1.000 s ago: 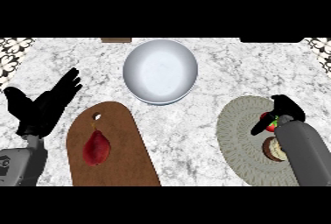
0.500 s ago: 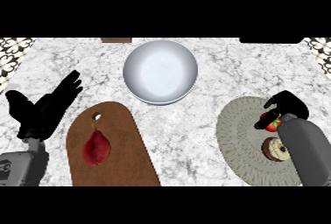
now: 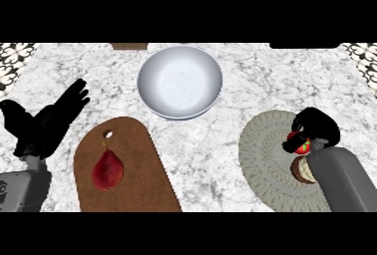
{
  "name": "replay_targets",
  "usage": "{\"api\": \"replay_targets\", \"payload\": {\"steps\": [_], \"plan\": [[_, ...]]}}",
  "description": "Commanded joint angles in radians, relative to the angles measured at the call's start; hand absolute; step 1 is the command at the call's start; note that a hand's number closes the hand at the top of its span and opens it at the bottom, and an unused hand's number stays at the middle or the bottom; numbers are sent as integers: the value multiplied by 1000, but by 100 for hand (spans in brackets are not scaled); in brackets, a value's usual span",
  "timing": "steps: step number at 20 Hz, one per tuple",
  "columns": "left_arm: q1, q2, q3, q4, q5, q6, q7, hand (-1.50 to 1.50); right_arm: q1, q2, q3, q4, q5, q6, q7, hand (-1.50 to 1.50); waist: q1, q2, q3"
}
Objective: Pick the tomato from the placemat and place it in the bowl
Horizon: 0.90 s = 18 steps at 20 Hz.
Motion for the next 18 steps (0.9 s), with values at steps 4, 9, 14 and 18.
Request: {"api": "replay_targets", "payload": {"steps": [4,9,14,18], "plan": [[7,41,51,21,33,-35,-8,0,275,65,228,-415,46,66,-29,150,-21,-4,1],[51,8,24,-24,7,-26,-29,0,446,-3,269,-730,70,90,-1,150,-3,2,3],[26,-6,7,-22,-10,-20,-18,0,399,-4,274,-995,75,244,143,150,5,4,3],[65,3,18,-33,5,-43,-31,0,372,26,337,-1260,68,452,352,150,8,2,2]]}}
